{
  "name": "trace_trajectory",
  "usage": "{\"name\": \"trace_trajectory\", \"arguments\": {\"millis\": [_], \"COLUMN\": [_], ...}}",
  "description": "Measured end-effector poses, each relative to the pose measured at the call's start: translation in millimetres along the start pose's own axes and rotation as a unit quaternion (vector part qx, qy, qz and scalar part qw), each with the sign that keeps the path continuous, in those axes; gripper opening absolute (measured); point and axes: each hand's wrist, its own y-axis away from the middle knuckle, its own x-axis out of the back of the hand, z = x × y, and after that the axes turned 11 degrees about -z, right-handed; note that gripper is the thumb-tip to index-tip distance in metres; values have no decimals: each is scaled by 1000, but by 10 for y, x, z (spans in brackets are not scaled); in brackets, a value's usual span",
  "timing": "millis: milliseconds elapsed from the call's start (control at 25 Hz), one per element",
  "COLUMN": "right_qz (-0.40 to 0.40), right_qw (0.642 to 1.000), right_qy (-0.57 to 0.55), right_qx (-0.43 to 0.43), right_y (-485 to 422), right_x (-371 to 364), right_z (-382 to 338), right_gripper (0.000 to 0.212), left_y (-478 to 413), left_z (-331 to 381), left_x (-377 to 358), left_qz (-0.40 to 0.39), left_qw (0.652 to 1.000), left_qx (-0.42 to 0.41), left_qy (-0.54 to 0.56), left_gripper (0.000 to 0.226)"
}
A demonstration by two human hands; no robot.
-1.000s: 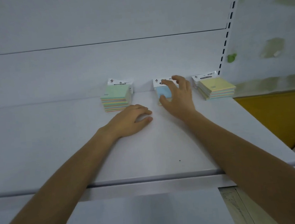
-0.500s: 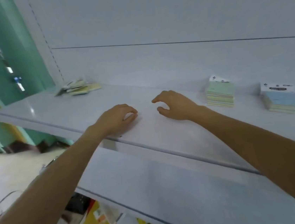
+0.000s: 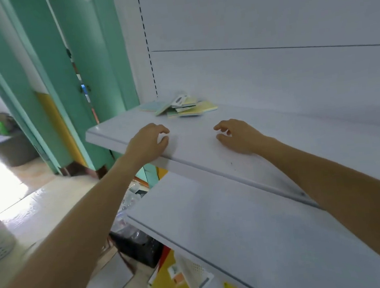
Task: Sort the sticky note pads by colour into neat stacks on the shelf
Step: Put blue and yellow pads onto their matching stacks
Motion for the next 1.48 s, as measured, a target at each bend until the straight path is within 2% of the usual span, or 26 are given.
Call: {"name": "trace_trajectory", "arguments": {"millis": [400, 640, 720, 840, 1000, 1080, 1160, 1240, 1320, 1400, 1480], "right_qz": [82, 92, 69, 60, 139, 147, 118, 89, 87, 124, 168], "right_qw": [990, 972, 974, 983, 972, 966, 956, 954, 961, 956, 946], "right_qy": [-83, -192, -177, -79, -17, -5, -11, -21, -67, -165, -211], "right_qx": [-79, -104, -126, -153, -189, -211, -267, -287, -252, -207, -182], "right_y": [-1651, -1891, -1862, -1811, -1718, -1677, -1658, -1667, -1670, -1668, -1670], "right_x": [105, 74, 44, 29, 18, -14, -11, -12, -25, -2, 22], "right_z": [120, 118, 131, 159, 237, 302, 334, 354, 335, 308, 298], "right_gripper": [39, 42, 44, 43, 31, 36, 47, 55, 60, 61, 58], "left_y": [-1160, -1902, -2102, -2337, -2575, -2580, -2538, -2477, -2455, -2435, -2452], "left_z": [-932, -1306, -1350, -1358, -1271, -1228, -1235, -1257, -1263, -1248, -1235], "left_x": [156, 170, 144, 84, 24, -1, -7, 23, 72, 133, 148], "left_qz": [7, -10, -33, -86, -125, -91, -23, 48, 120, 175, 206], "left_qw": [1000, 999, 998, 992, 986, 986, 987, 979, 962, 944, 928], "left_qx": [21, 28, 54, 96, 101, 103, 85, 44, 8, -11, -36], "left_qy": [-21, 16, 14, 6, 45, 95, 133, 191, 246, 278, 308], "left_gripper": [37, 38, 40, 44, 55, 57, 57, 52, 46, 45, 46]}}
